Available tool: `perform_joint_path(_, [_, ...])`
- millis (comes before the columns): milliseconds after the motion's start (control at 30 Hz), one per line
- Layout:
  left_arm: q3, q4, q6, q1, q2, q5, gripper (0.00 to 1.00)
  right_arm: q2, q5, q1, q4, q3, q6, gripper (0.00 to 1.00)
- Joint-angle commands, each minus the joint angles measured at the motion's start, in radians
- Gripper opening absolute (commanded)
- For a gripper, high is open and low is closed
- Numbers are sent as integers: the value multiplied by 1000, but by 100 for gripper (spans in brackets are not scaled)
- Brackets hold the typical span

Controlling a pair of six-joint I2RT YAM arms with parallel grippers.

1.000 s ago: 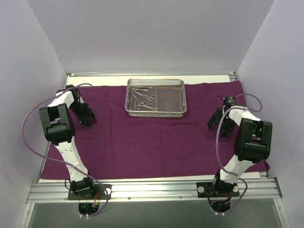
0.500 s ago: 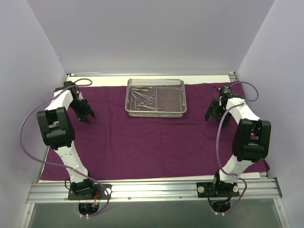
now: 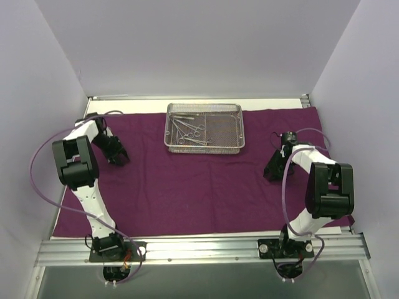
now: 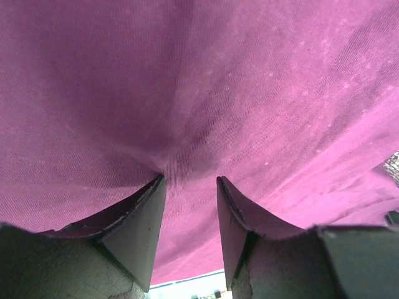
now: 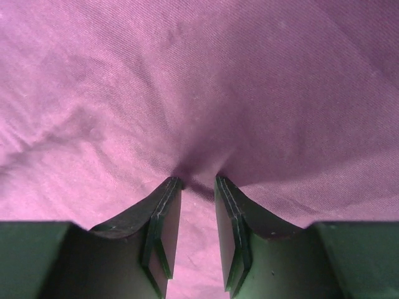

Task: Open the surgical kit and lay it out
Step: Smooth out the surgical kit at the center of the board.

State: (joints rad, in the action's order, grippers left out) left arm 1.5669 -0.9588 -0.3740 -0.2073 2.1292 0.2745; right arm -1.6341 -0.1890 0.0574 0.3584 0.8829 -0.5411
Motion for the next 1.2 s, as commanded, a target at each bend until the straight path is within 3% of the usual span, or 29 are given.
perform_joint_path(0, [-2,26,18,-32,67,-46,50,-43,-41,-21,22,-84,-52,29])
perform_joint_path(267, [50,-3,47,-102,101,-54,50,-69,-66,-51,10,-65,-80,30])
perform_joint_path(600, [59,5,47,-110,115,-47,50,-86,-61,-51,27,-38,-68,31])
perform_joint_path(933, [9,29,32,-106,63,-29,50,26,-87,-1,37,-160,-114,32])
perform_joint_path(1033, [-47,84,18,-98,-26,-20,51,8,-44,-7,57,-46,-54,37])
perform_joint_path(1133, [-41,106,3,-77,-101,-3,52,-27,49,-16,123,167,38,46])
perform_joint_path(1167, [-30,111,-2,-72,-115,0,54,-36,72,-22,146,227,73,55])
